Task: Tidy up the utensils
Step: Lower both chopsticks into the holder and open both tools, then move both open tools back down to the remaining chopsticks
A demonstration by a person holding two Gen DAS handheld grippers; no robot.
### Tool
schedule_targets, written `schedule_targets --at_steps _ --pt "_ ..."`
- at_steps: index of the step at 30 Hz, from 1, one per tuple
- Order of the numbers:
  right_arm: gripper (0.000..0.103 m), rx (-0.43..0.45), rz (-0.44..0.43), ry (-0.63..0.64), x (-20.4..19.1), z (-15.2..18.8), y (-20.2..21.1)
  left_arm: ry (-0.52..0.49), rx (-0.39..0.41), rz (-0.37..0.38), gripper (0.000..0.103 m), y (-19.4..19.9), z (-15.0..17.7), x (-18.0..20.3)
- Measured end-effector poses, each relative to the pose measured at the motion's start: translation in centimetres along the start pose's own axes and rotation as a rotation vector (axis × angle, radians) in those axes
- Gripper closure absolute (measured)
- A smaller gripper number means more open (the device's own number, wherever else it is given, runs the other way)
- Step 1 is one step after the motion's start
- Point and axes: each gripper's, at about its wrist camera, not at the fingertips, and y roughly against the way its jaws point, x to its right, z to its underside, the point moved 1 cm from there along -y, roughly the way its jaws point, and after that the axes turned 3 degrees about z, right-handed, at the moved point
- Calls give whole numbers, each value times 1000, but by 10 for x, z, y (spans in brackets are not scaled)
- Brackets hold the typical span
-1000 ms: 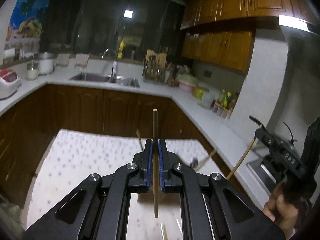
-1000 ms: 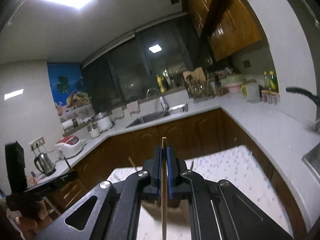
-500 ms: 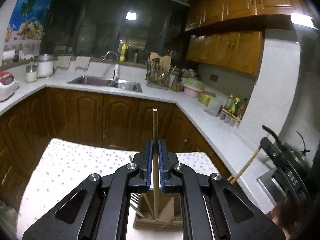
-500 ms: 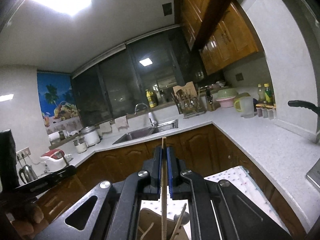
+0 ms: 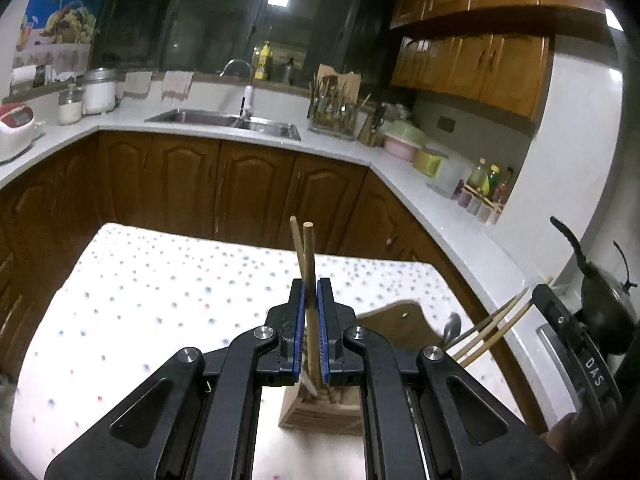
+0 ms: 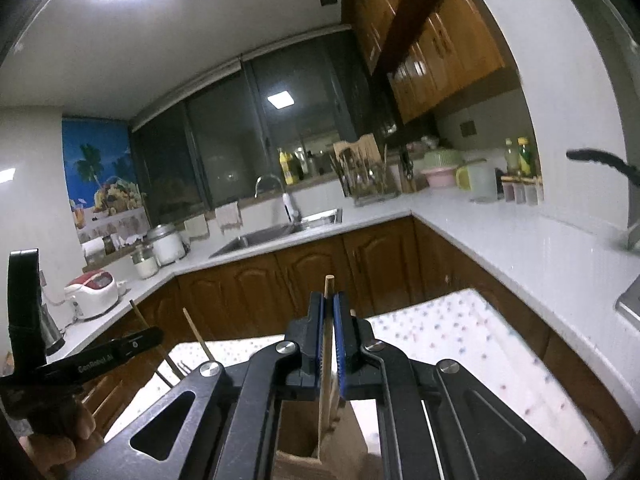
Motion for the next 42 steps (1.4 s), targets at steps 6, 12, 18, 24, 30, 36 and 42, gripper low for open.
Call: schedule_targets --at_steps 6,12,18,24,30,36,42 --pt "98 -47 7 8 -1 11 -4 -17 -23 -9 97 -4 7 3" --pt "98 -56 11 12 1 12 -3 -19 -28 -13 97 -4 5 4" --pt "97 -64 8 6 2 10 -3 -15 -39 -13 97 -4 4 2" --pt "73 -53 -4 -32 5 7 4 27 -29 28 77 12 -4 -2" --pt "30 -8 -43 -81 15 -4 31 -3 104 -3 25 62 -6 10" --pt "3 14 -73 -87 17 0 64 -16 125 -25 16 97 13 9" --pt "2 -20 -69 -98 25 21 95 12 71 -55 16 113 56 -4"
